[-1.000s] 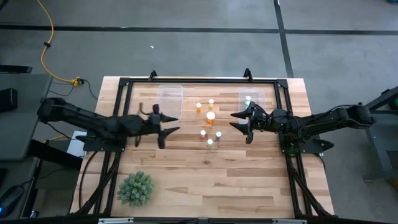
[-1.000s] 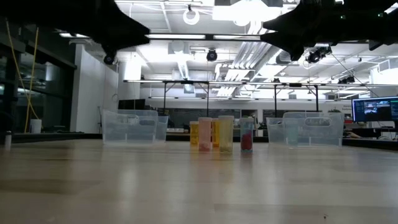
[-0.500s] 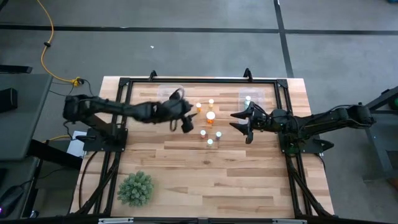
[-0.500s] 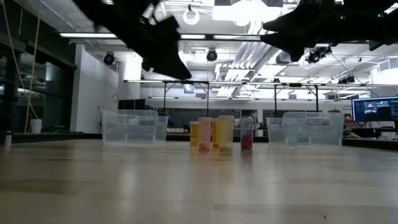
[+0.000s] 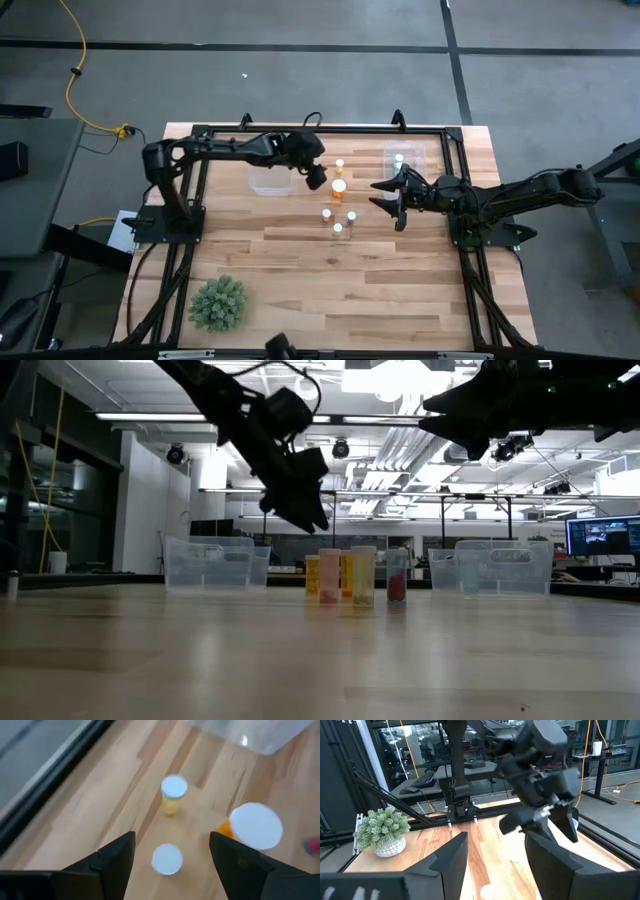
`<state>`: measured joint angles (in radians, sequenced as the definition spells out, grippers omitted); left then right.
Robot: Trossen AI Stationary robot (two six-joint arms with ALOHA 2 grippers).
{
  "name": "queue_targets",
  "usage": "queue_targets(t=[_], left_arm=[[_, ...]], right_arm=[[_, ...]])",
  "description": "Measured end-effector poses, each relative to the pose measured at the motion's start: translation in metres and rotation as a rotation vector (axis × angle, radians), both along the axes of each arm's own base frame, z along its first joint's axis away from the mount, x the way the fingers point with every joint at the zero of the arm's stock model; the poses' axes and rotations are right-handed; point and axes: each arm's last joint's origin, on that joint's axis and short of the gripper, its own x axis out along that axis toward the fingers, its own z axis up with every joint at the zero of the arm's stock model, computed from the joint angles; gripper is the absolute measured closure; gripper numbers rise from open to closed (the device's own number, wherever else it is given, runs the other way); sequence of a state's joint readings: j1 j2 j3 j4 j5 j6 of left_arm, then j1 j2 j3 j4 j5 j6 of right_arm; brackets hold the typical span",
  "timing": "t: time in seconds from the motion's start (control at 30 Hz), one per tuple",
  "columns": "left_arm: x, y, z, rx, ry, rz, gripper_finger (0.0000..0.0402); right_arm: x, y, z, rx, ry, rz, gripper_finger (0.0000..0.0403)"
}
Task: Pick and place medicine bottles into bin by pill shape (circle, oval)
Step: Put the small orange tablet bottle into the right transparent bin
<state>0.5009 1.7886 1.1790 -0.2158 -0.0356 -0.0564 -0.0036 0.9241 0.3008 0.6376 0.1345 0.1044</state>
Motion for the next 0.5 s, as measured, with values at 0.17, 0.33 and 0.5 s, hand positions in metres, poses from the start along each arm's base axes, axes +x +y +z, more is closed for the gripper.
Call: queue_targets(t=[0.17,0.33,0.5], left_arm=[[0.001,0.005,-0.014,-0.039,0.03,0.02,0.0155],[0.002,0.008,-0.022,-0.05,0.034,0.042,0.0155],[0.002,0.008,-0.024,-0.056,0.041,0.041,0.0155]], right_arm=[[0.0,0.0,0.0,0.0,0.001,-0.004,0.0212],[0.0,0.0,0.0,0.0,0.003,-0.006,0.0212],[0.0,-0.001,0.0,0.0,0.005,-0.007,0.0212]])
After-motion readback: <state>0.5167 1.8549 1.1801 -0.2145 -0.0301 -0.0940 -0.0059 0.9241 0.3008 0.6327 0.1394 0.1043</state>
